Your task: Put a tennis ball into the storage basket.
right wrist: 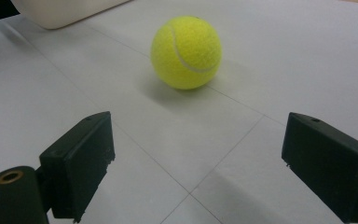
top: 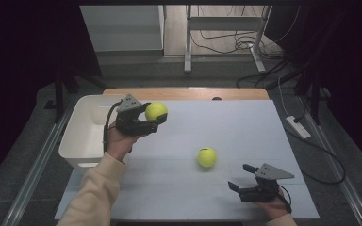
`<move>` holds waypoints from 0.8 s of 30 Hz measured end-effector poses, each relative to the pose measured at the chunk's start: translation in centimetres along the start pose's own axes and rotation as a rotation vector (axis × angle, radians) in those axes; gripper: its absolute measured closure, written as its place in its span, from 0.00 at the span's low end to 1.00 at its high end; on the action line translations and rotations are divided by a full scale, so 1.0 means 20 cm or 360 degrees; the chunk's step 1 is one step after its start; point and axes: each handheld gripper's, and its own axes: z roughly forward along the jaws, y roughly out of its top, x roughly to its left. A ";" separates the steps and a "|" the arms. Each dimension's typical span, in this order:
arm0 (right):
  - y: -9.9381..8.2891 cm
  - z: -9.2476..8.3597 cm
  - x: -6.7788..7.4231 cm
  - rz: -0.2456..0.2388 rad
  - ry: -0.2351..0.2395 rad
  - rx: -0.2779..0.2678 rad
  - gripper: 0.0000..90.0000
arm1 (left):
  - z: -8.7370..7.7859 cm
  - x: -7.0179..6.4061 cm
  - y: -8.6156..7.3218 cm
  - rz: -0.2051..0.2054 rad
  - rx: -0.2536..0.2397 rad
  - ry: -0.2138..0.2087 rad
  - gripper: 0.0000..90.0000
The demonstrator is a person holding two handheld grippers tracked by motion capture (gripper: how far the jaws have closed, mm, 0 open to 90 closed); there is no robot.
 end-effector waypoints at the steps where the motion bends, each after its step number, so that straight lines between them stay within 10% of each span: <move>1: 0.00 0.00 0.00 0.0000 -0.0001 0.0000 0.11 | -0.01 0.01 0.00 -0.0003 -0.0001 0.0008 0.30; 24: 0.00 0.00 0.00 0.0000 -0.0007 -0.0015 0.11 | -0.11 0.15 0.02 -0.0080 -0.0035 0.0126 0.30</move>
